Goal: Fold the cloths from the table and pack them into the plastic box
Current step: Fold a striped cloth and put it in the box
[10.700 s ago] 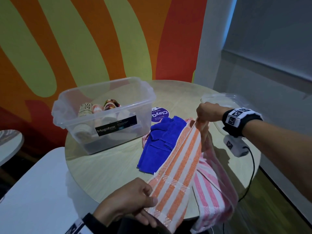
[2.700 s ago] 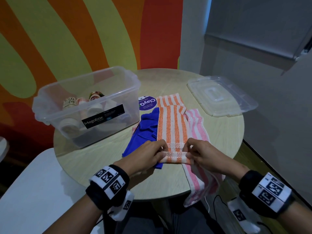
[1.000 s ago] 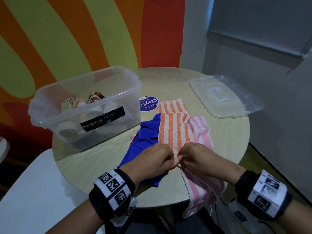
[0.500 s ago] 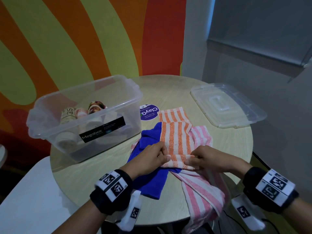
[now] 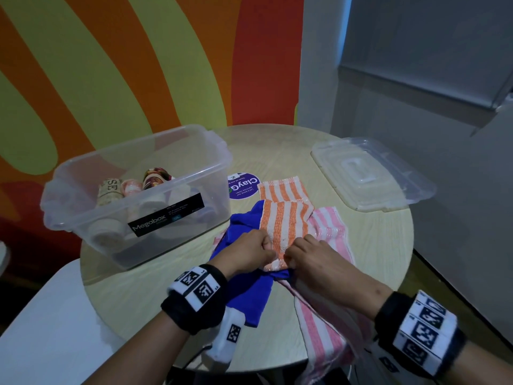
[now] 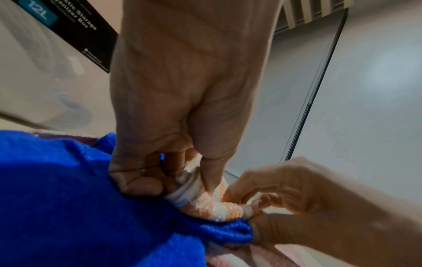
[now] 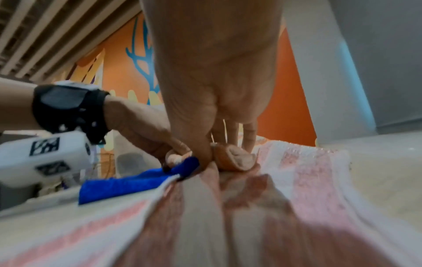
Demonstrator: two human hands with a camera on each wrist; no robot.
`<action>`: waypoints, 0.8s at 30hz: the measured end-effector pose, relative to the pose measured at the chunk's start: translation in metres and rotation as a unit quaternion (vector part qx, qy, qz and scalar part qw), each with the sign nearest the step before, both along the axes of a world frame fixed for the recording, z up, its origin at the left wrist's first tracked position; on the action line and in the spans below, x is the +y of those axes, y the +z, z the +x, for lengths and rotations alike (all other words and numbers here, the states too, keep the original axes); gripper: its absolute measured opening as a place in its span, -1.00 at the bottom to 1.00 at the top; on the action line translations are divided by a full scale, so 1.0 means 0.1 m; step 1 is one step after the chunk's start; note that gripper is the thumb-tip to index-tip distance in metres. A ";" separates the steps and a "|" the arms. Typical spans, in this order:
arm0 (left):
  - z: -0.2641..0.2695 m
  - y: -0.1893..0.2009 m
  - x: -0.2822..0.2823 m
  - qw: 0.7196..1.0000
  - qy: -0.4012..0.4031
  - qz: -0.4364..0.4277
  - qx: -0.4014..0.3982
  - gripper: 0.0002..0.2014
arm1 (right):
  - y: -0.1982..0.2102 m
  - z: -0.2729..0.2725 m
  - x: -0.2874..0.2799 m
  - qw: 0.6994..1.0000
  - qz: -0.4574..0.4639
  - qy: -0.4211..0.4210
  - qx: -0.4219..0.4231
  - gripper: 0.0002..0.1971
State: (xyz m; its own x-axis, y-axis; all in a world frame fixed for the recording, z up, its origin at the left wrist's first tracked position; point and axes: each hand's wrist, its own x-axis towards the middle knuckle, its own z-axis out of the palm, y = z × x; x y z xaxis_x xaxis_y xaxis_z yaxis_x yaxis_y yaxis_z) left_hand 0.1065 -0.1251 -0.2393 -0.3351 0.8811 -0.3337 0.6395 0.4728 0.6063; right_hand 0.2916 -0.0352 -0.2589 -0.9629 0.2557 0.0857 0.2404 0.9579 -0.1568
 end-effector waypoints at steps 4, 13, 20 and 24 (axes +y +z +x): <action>0.07 0.02 -0.06 0.994 -0.025 0.084 0.064 -0.87 | 0.09 -0.04 0.17 0.994 -0.110 -0.013 0.024 -0.93; 0.13 0.14 -0.29 0.937 -0.143 0.203 0.246 -0.86 | 0.33 0.00 0.36 0.984 -0.173 -0.034 0.041 -0.96; 0.28 0.03 -0.61 0.960 -0.207 0.155 0.103 -0.76 | 0.41 0.47 0.07 0.968 -0.244 0.004 -0.057 -0.90; 0.33 -0.17 -0.61 0.967 -0.208 0.124 0.075 -0.76 | 0.22 0.50 0.10 0.946 -0.314 -0.039 -0.072 -0.90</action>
